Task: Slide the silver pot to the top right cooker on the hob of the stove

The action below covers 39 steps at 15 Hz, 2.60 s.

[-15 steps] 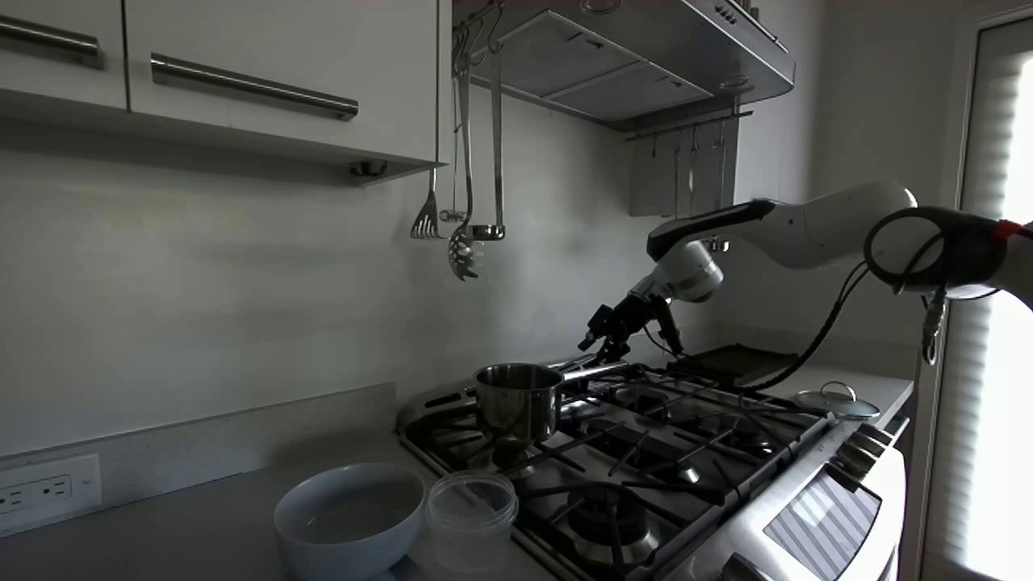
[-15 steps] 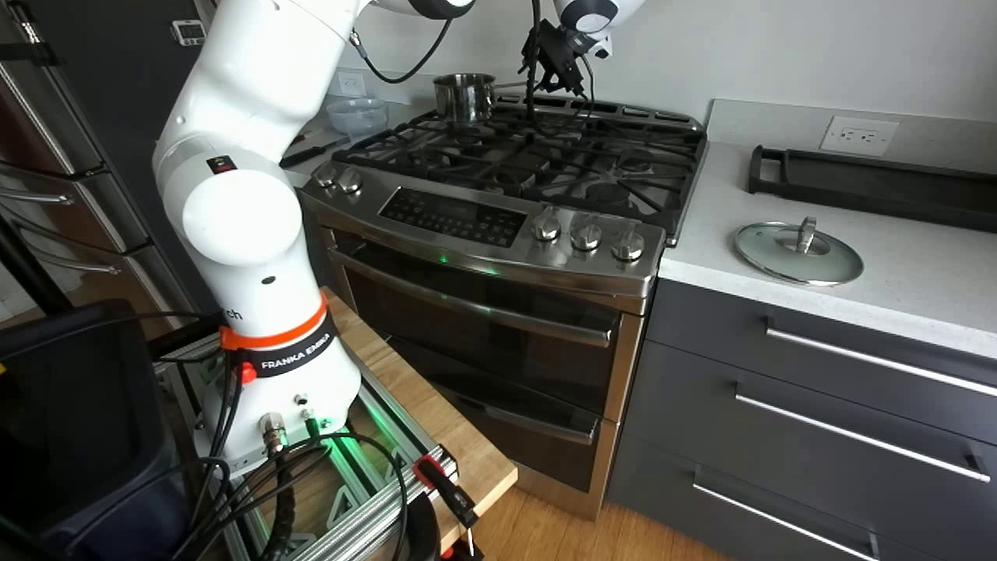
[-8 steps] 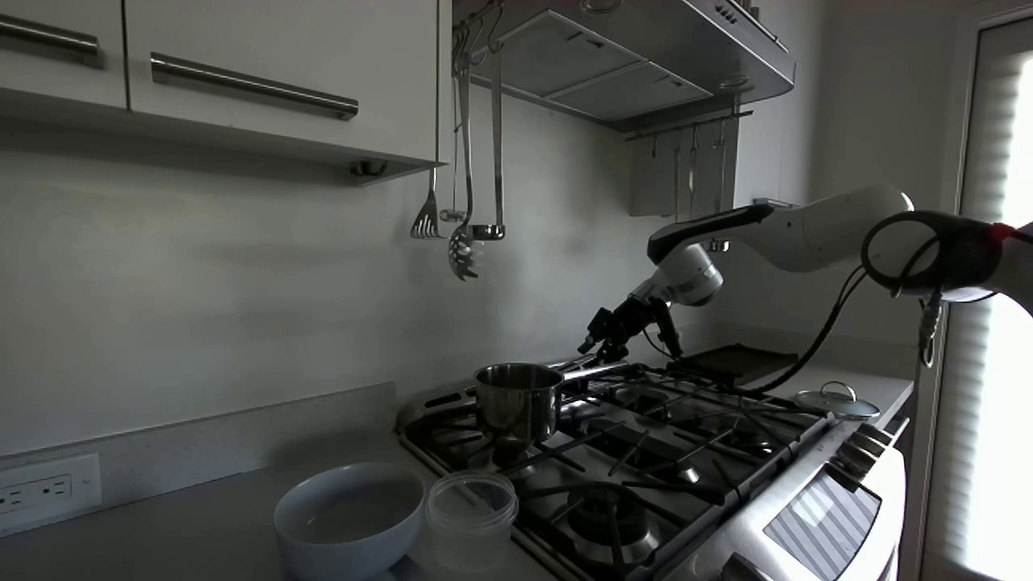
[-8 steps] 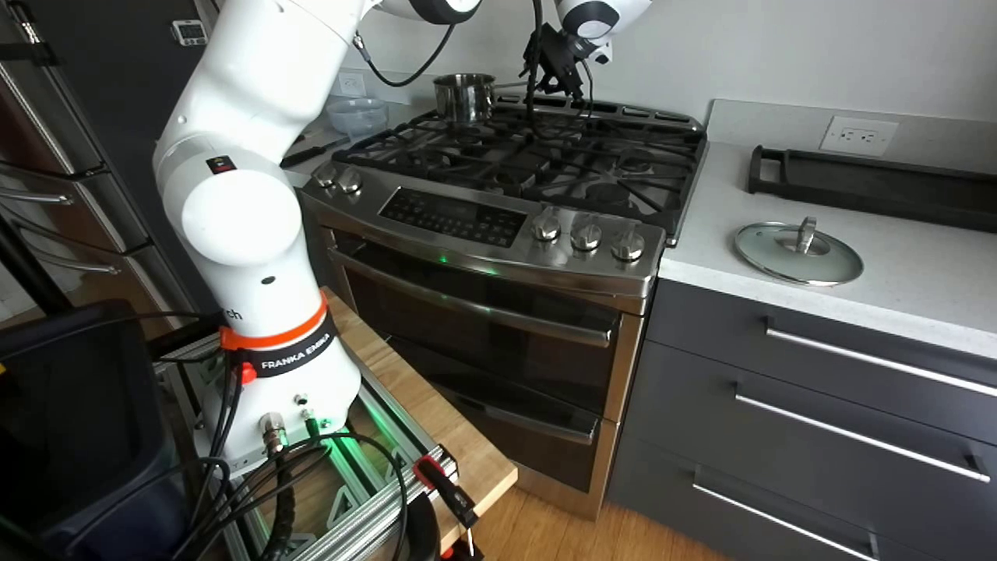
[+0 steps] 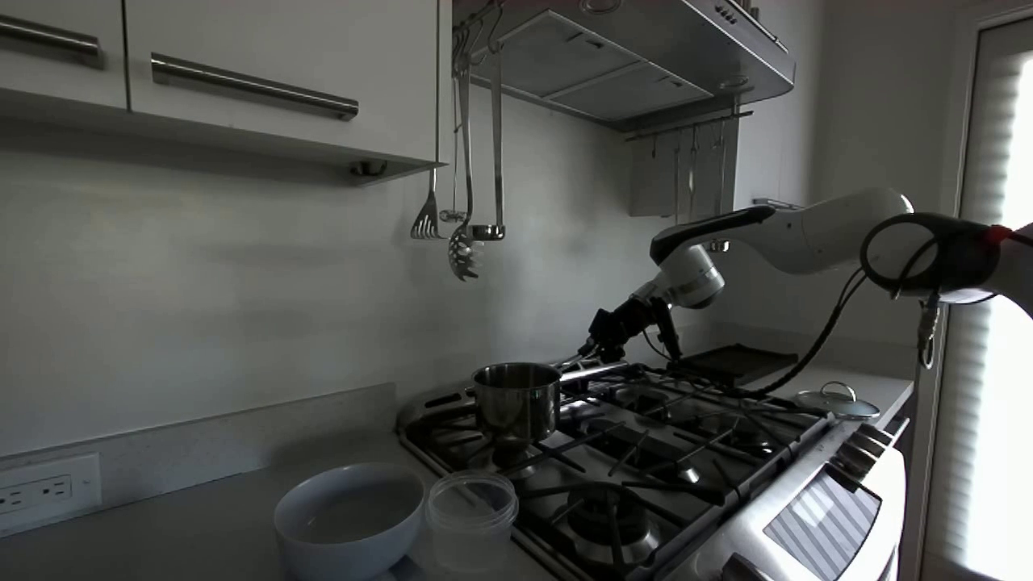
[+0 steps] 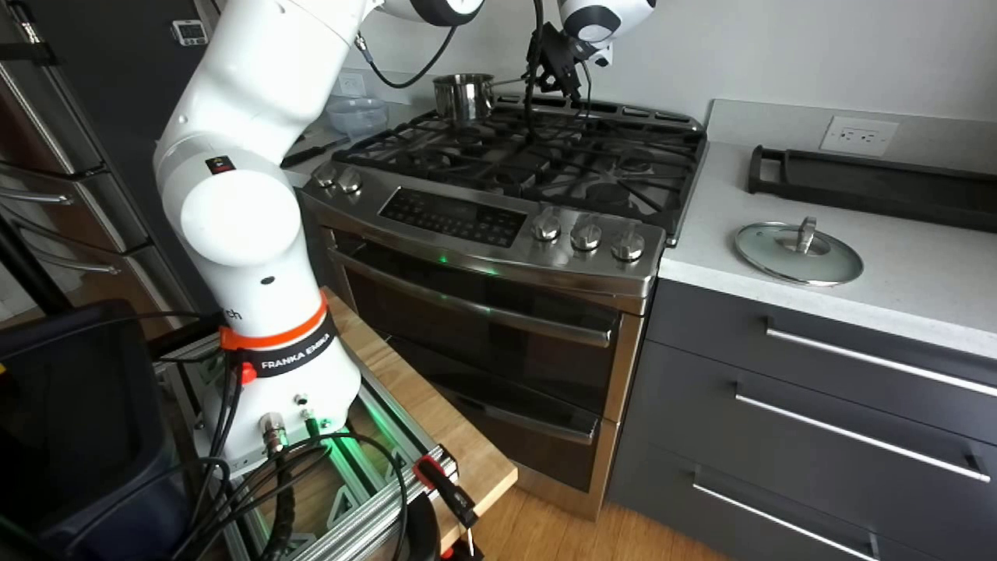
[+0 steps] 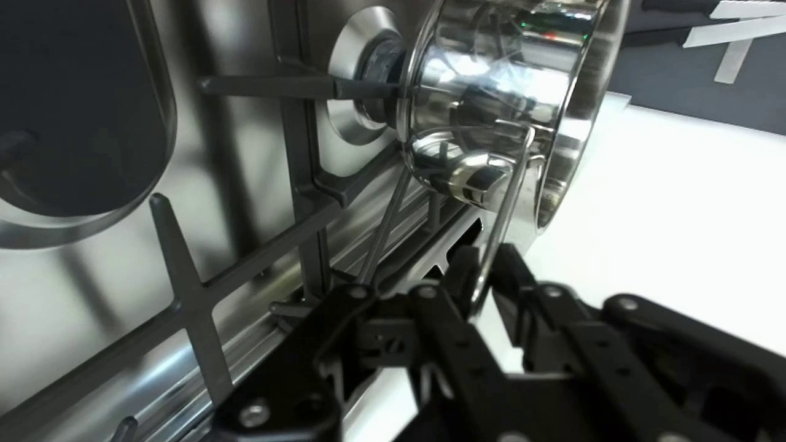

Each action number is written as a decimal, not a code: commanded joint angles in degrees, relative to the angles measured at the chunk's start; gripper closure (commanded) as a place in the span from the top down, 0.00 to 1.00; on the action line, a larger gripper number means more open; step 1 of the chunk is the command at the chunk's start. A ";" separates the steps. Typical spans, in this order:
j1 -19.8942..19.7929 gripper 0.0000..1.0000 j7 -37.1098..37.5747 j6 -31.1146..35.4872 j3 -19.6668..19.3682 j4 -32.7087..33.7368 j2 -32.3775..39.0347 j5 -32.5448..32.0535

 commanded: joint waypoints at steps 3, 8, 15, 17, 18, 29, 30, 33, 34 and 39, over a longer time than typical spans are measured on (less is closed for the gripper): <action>-0.22 0.03 0.36 -1.01 -1.34 -1.32 -0.48 0.83; -0.82 0.03 -0.01 0.48 -2.36 -4.72 -2.46 2.16; -1.56 0.03 -0.73 1.95 -4.75 -10.48 -6.94 3.42; -1.51 0.03 -0.71 1.76 -5.28 -11.76 -7.77 3.43; -1.38 0.03 -0.68 1.89 -5.53 -12.45 -8.15 3.48; -0.85 0.03 -0.99 10.29 -8.19 -23.61 -16.48 5.23; -0.86 0.03 -1.38 10.72 -8.08 -24.24 -16.70 6.00; -0.50 0.03 -1.49 12.94 -8.06 -26.57 -17.28 8.17; -0.51 0.03 -1.82 13.97 -8.22 -27.74 -17.98 8.95; -0.35 0.03 -3.88 17.35 -8.97 -32.50 -20.87 11.56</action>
